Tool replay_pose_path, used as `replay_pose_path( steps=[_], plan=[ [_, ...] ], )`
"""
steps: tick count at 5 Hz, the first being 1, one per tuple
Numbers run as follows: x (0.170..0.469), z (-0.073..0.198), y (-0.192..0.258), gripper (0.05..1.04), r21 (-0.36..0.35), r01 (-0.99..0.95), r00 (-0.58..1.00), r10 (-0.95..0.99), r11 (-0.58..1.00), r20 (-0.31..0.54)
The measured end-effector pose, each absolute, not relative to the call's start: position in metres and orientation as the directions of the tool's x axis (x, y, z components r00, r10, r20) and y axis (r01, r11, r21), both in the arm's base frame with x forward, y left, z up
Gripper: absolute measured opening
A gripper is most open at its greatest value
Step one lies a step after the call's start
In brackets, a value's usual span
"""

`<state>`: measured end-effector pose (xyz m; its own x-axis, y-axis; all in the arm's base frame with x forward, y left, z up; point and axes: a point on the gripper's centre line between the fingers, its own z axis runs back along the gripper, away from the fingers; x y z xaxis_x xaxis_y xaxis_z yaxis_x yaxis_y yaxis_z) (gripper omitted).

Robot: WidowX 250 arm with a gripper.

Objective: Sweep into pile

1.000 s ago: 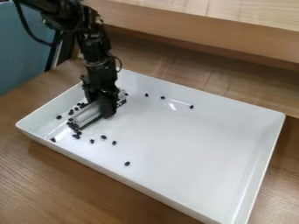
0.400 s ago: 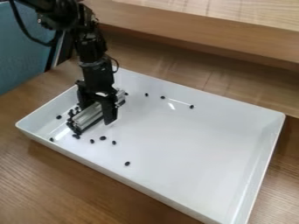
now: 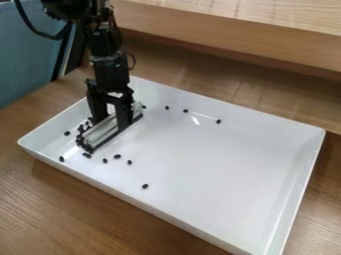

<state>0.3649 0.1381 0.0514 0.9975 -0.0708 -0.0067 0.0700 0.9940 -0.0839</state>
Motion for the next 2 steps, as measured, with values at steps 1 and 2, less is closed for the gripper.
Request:
replay_pose_path(
  steps=[1,2],
  plan=[
    [0.370,0.068,0.133,0.999,-0.066,0.080,0.997,-0.079,0.995,0.017],
    [0.376,0.094,0.120,0.999,-0.058,0.112,0.992,-0.108,0.992,0.070]
  ],
)
